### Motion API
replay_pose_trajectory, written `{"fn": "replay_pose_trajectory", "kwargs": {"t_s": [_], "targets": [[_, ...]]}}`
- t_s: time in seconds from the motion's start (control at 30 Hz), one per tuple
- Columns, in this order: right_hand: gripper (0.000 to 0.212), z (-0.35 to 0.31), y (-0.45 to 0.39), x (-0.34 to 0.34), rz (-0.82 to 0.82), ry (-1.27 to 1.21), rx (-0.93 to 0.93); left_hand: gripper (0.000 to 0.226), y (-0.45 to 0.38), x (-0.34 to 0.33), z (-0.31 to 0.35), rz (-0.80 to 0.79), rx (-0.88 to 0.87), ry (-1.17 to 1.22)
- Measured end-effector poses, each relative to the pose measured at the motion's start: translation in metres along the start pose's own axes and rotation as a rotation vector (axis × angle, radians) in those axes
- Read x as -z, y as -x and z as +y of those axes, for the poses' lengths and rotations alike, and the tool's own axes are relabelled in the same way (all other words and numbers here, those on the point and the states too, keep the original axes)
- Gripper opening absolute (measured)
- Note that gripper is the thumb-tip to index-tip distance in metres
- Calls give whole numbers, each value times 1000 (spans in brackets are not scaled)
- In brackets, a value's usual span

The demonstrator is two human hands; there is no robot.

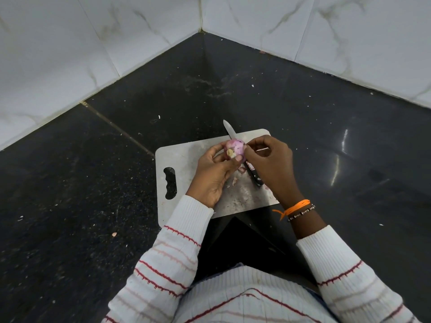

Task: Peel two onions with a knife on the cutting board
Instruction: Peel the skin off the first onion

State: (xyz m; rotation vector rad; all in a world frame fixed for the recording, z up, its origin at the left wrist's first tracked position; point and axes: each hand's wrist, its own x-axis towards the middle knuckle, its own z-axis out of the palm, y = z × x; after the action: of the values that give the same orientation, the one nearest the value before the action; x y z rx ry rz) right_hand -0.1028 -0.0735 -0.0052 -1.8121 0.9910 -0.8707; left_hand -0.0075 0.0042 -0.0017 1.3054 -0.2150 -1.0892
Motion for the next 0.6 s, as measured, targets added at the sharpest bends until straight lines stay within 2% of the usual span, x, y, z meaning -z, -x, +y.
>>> {"fn": "replay_pose_trajectory", "kwargs": {"t_s": [0.4, 0.5, 0.6], "targets": [[8, 7, -6, 3, 28, 29, 23, 31, 0, -4, -1, -16, 16, 44], [12, 7, -7, 5, 15, -72, -55, 39, -1, -2, 1, 4, 15, 85], [8, 5, -4, 5, 2, -88, -42, 44, 0, -2, 1, 31, 13, 80]]}}
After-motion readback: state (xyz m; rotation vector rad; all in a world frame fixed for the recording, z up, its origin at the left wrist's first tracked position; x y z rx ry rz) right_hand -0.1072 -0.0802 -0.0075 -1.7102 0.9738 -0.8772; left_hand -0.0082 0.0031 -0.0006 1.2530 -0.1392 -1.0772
